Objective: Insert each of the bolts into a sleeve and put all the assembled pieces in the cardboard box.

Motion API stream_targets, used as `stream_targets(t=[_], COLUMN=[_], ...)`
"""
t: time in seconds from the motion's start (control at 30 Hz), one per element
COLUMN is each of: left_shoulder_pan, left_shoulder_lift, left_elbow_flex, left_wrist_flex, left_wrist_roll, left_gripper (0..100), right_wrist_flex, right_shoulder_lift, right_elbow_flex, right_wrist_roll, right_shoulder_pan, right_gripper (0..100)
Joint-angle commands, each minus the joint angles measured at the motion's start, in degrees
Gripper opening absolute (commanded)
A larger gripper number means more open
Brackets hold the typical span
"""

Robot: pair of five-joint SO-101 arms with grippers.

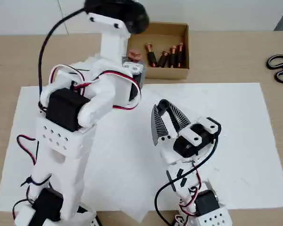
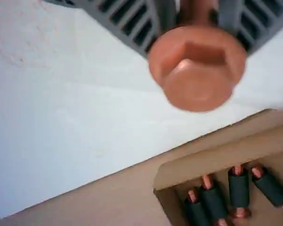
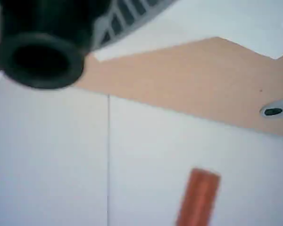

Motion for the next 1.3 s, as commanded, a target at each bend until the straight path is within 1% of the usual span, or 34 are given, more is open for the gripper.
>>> stream_targets(t=[0.0,0.17,0.27,0.43,0.53,0.57,0.63,0.7,0.73,0.87,0.93,0.97,1.07,1.17,1.27], left_shoulder_pan=[0.53,0.88,0.88,0.53,0.53,0.53,0.35,-0.7,-0.88,-0.97,-0.97,-0.88,0.44,2.81,4.04], left_shoulder_lift=[-2.37,-2.37,-3.34,-11.16,-14.07,-14.59,-14.86,-14.68,-14.68,-15.21,-15.21,-15.21,-15.21,-15.21,-15.3], left_elbow_flex=[-2.59,-2.77,-3.03,-4.0,-4.0,-3.91,-1.98,2.42,6.2,24.84,31.6,33.89,38.64,42.24,42.77], left_wrist_flex=[-6.95,-16.44,-17.76,-8.88,-2.02,-0.7,-0.79,-4.48,-7.82,-26.64,-34.37,-36.92,-40.35,-40.26,-39.56], left_wrist_roll=[-0.7,-0.62,-1.05,-0.35,2.73,3.78,5.01,5.8,6.68,7.3,7.3,7.47,7.74,11.78,12.4], left_gripper=[0,0,0,0,0,0,0,0,0,0,0,0,0,0,0], right_wrist_flex=[0.4,0.48,0.48,0.57,1.71,2.77,5.05,5.93,5.93,6.02,6.02,6.02,6.02,6.02,7.08], right_shoulder_lift=[-0.92,-0.4,-0.4,-0.4,-0.4,-0.4,-0.4,-0.4,-0.4,-0.4,-0.57,-0.66,-0.48,-0.4,-0.4], right_elbow_flex=[0.53,0.53,0.53,0.53,0.53,0.53,0.53,0.53,0.53,0.53,0.53,0.53,0.53,0.53,0.53], right_wrist_roll=[-0.09,-0.09,-0.09,-0.09,-0.09,-0.09,-0.26,-0.35,-0.35,-0.35,-0.35,-0.35,-0.35,-0.09,-0.09], right_shoulder_pan=[-0.31,-0.13,-0.13,-0.13,-0.13,-0.13,-0.13,-0.13,-0.13,-0.13,-0.13,-0.13,-0.22,-0.48,-0.48], right_gripper=[0.4,0.4,0.4,0.4,0.4,0.4,0.4,0.4,0.4,0.4,0.4,0.4,0.4,0.4,0.4])
